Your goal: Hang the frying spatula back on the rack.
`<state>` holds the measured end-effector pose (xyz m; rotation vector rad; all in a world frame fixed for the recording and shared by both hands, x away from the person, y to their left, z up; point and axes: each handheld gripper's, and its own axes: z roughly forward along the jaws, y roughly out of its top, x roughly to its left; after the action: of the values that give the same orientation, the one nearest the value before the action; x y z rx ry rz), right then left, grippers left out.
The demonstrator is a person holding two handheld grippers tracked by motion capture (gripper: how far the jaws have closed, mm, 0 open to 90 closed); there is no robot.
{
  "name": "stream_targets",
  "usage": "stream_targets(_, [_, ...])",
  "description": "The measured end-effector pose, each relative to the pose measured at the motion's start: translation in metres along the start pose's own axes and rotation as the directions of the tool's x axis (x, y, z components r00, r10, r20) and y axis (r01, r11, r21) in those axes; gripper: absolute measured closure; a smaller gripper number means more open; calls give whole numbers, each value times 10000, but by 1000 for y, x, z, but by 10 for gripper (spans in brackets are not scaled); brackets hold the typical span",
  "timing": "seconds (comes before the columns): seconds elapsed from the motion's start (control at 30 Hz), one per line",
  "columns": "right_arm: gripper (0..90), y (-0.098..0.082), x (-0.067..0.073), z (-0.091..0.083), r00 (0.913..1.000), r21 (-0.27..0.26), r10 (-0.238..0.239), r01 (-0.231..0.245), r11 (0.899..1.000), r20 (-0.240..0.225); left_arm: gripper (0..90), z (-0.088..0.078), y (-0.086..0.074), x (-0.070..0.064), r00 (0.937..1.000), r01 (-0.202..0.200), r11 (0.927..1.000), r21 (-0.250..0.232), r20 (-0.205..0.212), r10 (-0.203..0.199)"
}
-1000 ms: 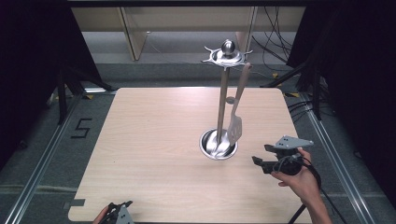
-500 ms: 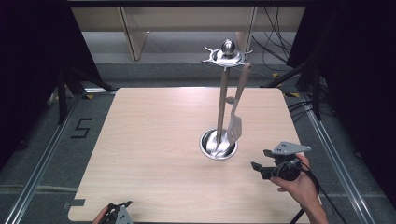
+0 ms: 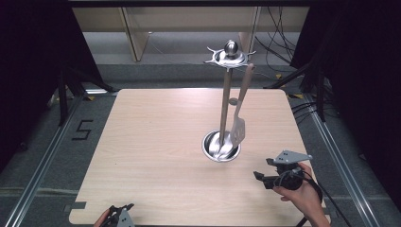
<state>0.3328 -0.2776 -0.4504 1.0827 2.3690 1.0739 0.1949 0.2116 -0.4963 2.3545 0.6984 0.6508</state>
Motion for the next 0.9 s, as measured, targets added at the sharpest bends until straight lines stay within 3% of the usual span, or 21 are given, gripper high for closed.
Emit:
stream_targets(0.03, [294, -1, 2, -1, 9997, 136, 226, -225, 9997, -95, 155, 0, 0, 0, 10000, 7, 10000, -7, 0, -7])
stream_targets(0.07, [293, -3, 0, 1, 10000, -5, -66, 66, 10000, -36, 155, 0, 0, 0, 10000, 3, 10000, -2, -3, -3])
stream_targets(0.1, [293, -4, 2, 0, 9999, 122, 135, -134, 9998, -100, 155, 0, 0, 0, 10000, 7, 10000, -5, 3, -7])
stream_targets(0.2, [292, -9, 1, 2, 9999, 76, -109, 110, 9999, -72, 155, 1, 0, -1, 9999, 86, 9999, -90, -55, -86])
stream_targets(0.23, [292, -11, 3, 1, 9998, 194, 163, -162, 9997, -75, 155, 0, 0, 0, 10000, 1, 10000, 0, 3, -1])
stream_targets(0.27, [291, -12, 2, 2, 10000, 72, -48, 48, 10000, -45, 155, 0, 0, 0, 10000, 9, 10000, -11, -3, -9])
stream_targets(0.3, [291, -14, 4, 1, 9998, 147, 194, -192, 9997, -84, 155, 0, 0, 0, 10000, 6, 10000, -4, -5, -6])
stream_targets(0.37, [291, -17, 5, 1, 9997, 134, 239, -238, 9996, -78, 155, 2, 0, -1, 9999, 105, 9999, -102, -101, -106])
stream_targets(0.4, [291, -18, 3, 0, 10000, 93, 34, -33, 10000, -82, 154, 0, 0, 0, 10000, -6, 10000, 8, 0, 6])
stream_targets(0.5, [291, -23, 6, -2, 9994, 170, 350, -349, 9992, -80, 155, 2, 0, -1, 10000, 15, 10000, -33, 66, -15])
stream_targets(0.53, [289, -24, 3, -2, 9999, 113, 90, -89, 9999, -68, 155, 2, 0, 0, 9999, -32, 10000, -30, 103, 32])
stream_targets(0.6, [288, -27, 3, -2, 10000, 84, 22, -21, 10000, -73, 155, 2, 0, 0, 10000, -24, 10000, -21, 96, 24])
stream_targets(0.63, [287, -28, 7, -3, 9985, 255, 531, -527, 9983, -138, 155, 2, 0, -1, 9999, -22, 10000, -16, 98, 22])
stream_targets(0.67, [286, -30, 5, -3, 9998, 107, 160, -159, 9998, -84, 154, 2, 0, -1, 10000, -34, 10000, -5, 61, 34])
stream_targets(0.73, [285, -32, 7, -4, 9992, 240, 372, -369, 9990, -143, 154, 2, 0, -1, 9999, -33, 10000, -6, 114, 33])
stream_targets(0.9, [283, -38, 7, -4, 9999, 236, 130, -129, 9996, -42, 155, 2, 0, -1, 10000, 29, 10000, 7, 44, -29])
